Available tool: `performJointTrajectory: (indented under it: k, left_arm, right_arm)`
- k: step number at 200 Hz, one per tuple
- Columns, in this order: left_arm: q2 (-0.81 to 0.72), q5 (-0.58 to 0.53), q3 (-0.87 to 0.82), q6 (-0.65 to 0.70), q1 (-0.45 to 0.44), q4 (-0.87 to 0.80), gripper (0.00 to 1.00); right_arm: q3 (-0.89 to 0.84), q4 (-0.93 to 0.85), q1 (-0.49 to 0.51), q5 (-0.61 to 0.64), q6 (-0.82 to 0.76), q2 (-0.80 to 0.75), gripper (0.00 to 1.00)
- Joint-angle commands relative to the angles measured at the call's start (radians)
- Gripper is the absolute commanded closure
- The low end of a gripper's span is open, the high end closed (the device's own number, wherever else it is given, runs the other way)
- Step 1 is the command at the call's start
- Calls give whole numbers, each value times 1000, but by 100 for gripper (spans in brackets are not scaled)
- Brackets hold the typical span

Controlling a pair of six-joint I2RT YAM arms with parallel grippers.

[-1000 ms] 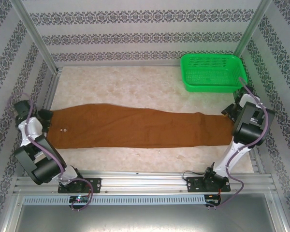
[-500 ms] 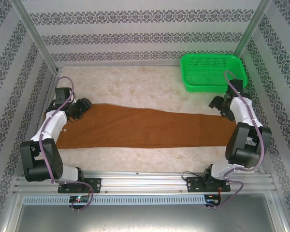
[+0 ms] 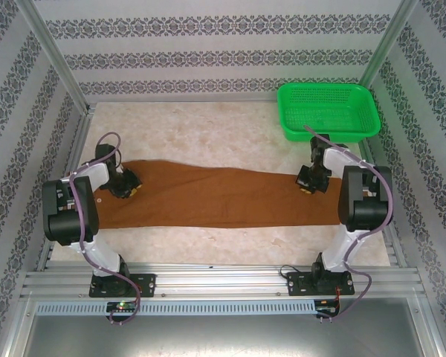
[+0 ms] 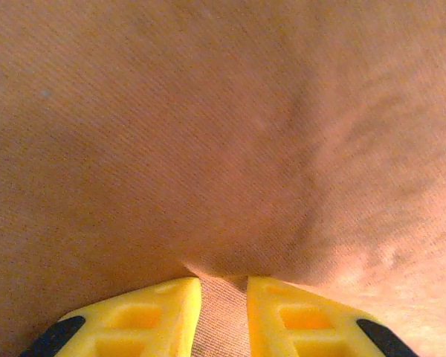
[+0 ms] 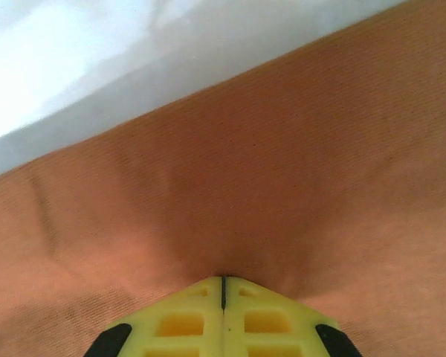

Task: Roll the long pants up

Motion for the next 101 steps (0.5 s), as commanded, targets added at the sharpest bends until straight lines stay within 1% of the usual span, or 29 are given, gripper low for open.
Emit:
performJointTrajectory:
  k: [1,30,41,56,67,85,97,101]
  left_arm:
    - [78,-61,-38,-47,86,-21,74]
    - [64,-76,-77,-44,183,-15,74]
    - [50,-63,-85,-45,225,-15,75]
    - [35,-65,-89,-53,259,-15,75]
    - [35,-49,-75,-52,264,-29,74]
    - [23,-2,-53,-45,250,-10,73]
    - [-5,24,-34,-28,215,7,67]
    - [-19,26,-29,-23,200,16,64]
  right_arm:
    - [50,-101,-35,191,29,45,100]
    - [56,-114,-129,269,38,66,100]
    - [63,-112,-174,278,30,68,100]
    - [89,-131,-229,296,29,80,100]
    - [107,-137,-256,280,26,87,100]
    - [121,-118,-271,280,32,79,100]
    - [99,-75,-276,251,47,31,100]
    - [82,-50,-278,238,47,5,96]
